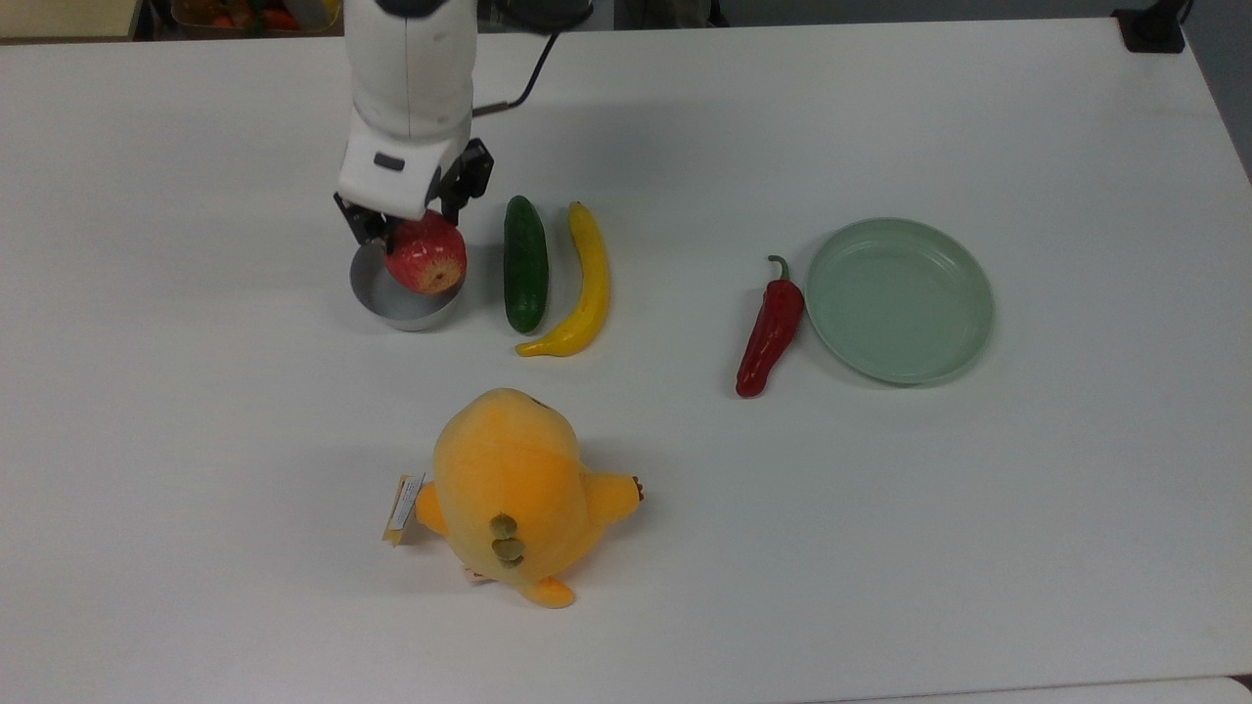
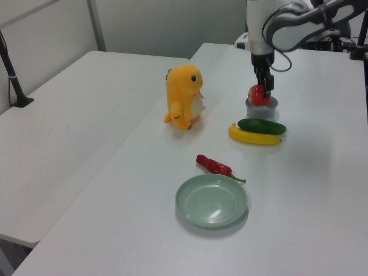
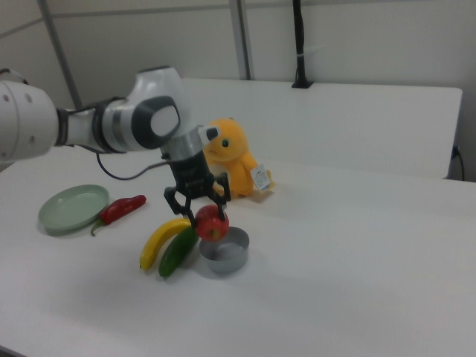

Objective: Red apple placed in the center of the desktop
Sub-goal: 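Lift the red apple out of the bowl over the cucumber and banana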

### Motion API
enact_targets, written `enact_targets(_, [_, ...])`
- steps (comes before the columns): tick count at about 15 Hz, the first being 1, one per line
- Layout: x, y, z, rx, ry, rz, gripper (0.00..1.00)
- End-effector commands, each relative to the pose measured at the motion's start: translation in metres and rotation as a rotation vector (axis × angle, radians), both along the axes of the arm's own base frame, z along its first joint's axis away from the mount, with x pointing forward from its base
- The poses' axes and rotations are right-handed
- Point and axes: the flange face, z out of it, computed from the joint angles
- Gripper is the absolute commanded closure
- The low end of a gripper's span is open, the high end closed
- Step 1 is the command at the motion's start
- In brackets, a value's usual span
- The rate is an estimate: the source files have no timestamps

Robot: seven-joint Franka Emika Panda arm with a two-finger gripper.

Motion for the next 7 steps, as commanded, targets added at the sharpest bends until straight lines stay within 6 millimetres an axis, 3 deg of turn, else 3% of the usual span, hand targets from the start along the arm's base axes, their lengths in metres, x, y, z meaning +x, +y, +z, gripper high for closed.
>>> enact_targets(1, [-0.02,0.007,0.048,0.039,-0.047,-0.035,0.72])
enact_targets(3, [-0.022,0.016,0.054,0.066,-0.046,-0.041,0.72])
enact_targets(7, [-0.033,0.108,0.047,0.095,-0.042,-0.216,0.72])
